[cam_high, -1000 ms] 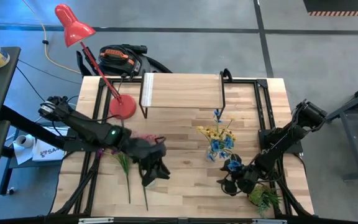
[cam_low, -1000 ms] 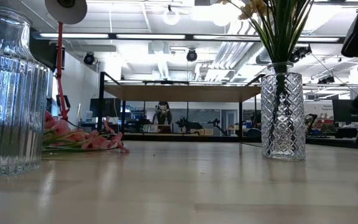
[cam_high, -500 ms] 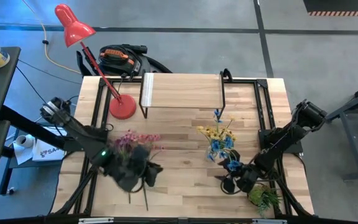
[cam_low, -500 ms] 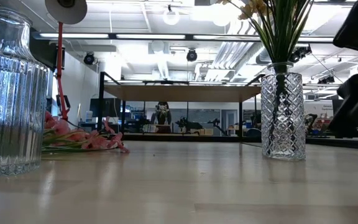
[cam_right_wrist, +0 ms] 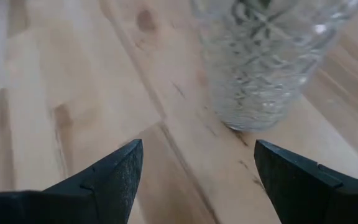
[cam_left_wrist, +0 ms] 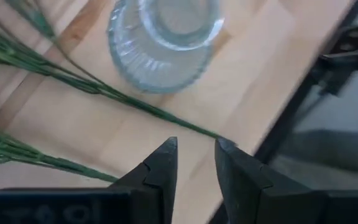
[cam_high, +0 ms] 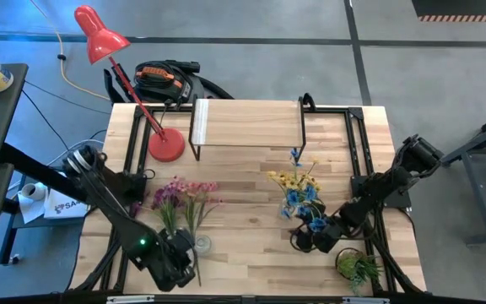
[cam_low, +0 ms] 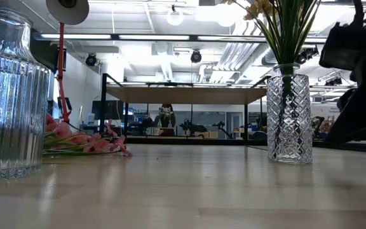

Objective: Pick and place flowers into a vace then onto a shelf
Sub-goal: Put the purple flowers into the bottom vase

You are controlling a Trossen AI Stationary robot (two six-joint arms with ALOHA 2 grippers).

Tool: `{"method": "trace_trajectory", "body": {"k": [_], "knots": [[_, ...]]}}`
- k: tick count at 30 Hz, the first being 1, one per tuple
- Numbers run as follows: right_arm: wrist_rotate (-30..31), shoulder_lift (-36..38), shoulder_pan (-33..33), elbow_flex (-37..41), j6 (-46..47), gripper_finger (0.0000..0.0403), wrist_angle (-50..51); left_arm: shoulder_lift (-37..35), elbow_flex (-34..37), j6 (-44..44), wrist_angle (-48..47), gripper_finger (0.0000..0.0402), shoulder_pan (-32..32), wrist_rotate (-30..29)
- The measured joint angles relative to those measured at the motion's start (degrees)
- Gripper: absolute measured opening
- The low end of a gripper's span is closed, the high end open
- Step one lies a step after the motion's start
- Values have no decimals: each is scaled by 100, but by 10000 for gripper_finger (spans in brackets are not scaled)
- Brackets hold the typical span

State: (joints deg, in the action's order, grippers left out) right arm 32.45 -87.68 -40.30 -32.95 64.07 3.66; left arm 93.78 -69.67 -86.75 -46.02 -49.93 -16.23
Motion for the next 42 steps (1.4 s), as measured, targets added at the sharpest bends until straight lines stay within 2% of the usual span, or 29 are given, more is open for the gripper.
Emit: {"method": "trace_trajectory", "body": {"k": [5,10,16,21,26,33,42], "knots": [[-139,0,18,0,22,299,366,321,1,-192,-44,207,3,-198],[-803,0,16,0,4,299,582,632,1,7,59,281,0,-45],[-1228,20,-37,-17,13,299,656,885,0,-9,390,332,-39,39],[-1155,20,-264,-17,321,299,674,1028,-2,-29,520,343,-31,-17],[-837,3,-556,-7,429,299,727,1033,-2,-432,494,344,-33,-136],[-690,-9,-716,11,-250,299,794,1033,-2,-648,472,344,11,-1270],[-579,-9,-696,11,-256,299,826,1210,-2,226,466,344,630,-1509]]}}
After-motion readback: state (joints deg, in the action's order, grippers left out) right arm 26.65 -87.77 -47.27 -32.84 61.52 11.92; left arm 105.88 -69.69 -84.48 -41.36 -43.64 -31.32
